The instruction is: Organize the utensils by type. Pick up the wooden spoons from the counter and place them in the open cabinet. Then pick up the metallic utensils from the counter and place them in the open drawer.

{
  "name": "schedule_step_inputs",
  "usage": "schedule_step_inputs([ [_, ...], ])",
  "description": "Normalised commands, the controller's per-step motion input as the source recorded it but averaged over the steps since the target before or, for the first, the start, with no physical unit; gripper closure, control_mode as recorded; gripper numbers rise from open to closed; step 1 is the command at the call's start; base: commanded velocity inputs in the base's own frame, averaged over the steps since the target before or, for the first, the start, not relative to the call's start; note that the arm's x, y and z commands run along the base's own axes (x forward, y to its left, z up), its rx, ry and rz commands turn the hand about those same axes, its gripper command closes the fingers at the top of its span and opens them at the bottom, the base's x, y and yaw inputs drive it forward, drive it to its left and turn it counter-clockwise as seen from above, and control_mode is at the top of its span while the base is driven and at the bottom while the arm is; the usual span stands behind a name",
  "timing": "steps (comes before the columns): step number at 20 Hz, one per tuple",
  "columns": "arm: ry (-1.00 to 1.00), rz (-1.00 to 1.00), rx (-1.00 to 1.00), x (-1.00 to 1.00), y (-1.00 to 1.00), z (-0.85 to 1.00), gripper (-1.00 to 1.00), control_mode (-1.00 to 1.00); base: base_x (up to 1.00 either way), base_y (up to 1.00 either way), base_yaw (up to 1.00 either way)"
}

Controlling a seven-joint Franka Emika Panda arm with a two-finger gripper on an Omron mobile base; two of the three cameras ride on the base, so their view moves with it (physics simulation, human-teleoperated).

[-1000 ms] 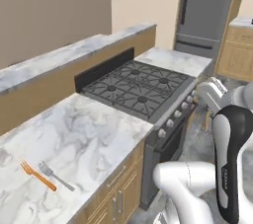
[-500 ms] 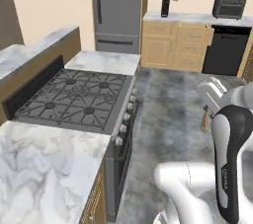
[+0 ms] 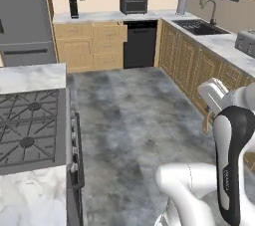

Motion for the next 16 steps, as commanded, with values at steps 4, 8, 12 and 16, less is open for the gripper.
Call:
schedule_step_inputs([
  [4,0.0,0.0,0.0,0.0,0.0,0.0,1.0,1.0,0.02,-0.2,-0.64],
  [8,0.0,0.0,0.0,0.0,0.0,0.0,1.0,1.0,0.25,-0.01,-0.52],
  [12,0.0,0.0,0.0,0.0,0.0,0.0,1.0,1.0,0.55,0.0,-0.37],
  [16,0.0,0.0,0.0,0.0,0.0,0.0,1.0,1.0,0.69,0.06,-0.34],
])
